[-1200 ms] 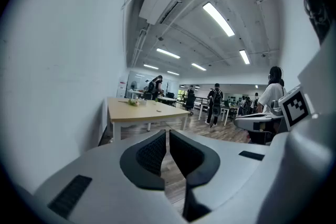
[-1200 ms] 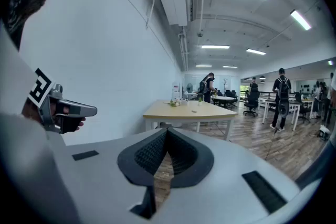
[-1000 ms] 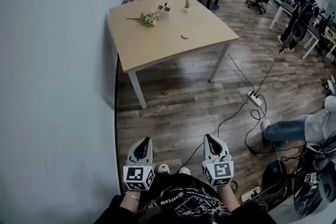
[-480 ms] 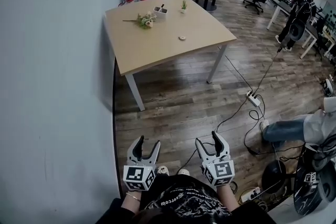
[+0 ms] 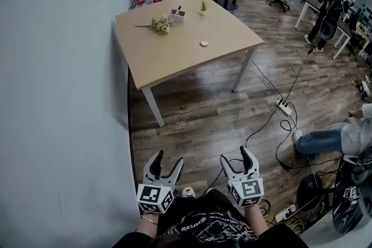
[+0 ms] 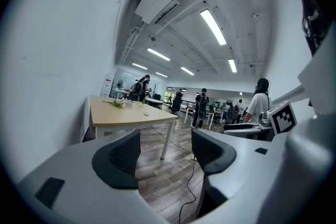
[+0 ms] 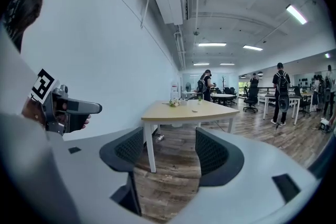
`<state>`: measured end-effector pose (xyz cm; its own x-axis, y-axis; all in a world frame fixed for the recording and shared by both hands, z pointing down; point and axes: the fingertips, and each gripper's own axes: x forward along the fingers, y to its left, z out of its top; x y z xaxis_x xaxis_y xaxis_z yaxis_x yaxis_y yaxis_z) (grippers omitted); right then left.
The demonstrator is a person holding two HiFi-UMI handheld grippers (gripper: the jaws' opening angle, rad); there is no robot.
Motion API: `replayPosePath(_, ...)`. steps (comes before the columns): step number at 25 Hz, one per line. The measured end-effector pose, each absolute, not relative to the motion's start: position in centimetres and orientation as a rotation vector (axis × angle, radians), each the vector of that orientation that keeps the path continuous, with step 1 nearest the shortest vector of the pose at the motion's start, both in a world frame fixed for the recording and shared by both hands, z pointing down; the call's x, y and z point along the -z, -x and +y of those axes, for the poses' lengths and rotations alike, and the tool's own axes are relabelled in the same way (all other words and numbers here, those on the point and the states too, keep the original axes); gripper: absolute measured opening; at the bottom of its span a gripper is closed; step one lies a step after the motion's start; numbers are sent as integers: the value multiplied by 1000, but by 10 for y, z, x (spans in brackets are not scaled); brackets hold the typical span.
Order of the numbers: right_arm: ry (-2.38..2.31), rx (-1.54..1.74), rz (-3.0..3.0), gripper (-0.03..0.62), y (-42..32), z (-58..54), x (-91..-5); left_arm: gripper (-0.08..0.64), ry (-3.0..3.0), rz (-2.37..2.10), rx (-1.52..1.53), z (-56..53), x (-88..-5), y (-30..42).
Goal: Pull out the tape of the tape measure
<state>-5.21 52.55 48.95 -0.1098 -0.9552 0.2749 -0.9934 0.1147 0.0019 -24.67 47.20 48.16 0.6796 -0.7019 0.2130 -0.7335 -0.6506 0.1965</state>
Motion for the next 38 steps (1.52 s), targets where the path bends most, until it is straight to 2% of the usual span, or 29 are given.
replayPosePath(8, -1831, -275, -2224, 308, 73, 490, -492, 298, -2573, -1176, -202, 437, -493, 268)
replayPosePath(14, -1792, -323, -2258, 308, 55, 442, -508, 297, -2521, -1198, -188, 390, -503, 250)
replayPosePath(28, -1657, -306, -2386, 308, -45, 266, -502, 296, -2488, -1277, -214, 248, -499, 131)
replayPosePath(38, -1537, -385, -2433, 307, -96, 218, -526, 296, -2471, -1280, -258, 200, -511, 55)
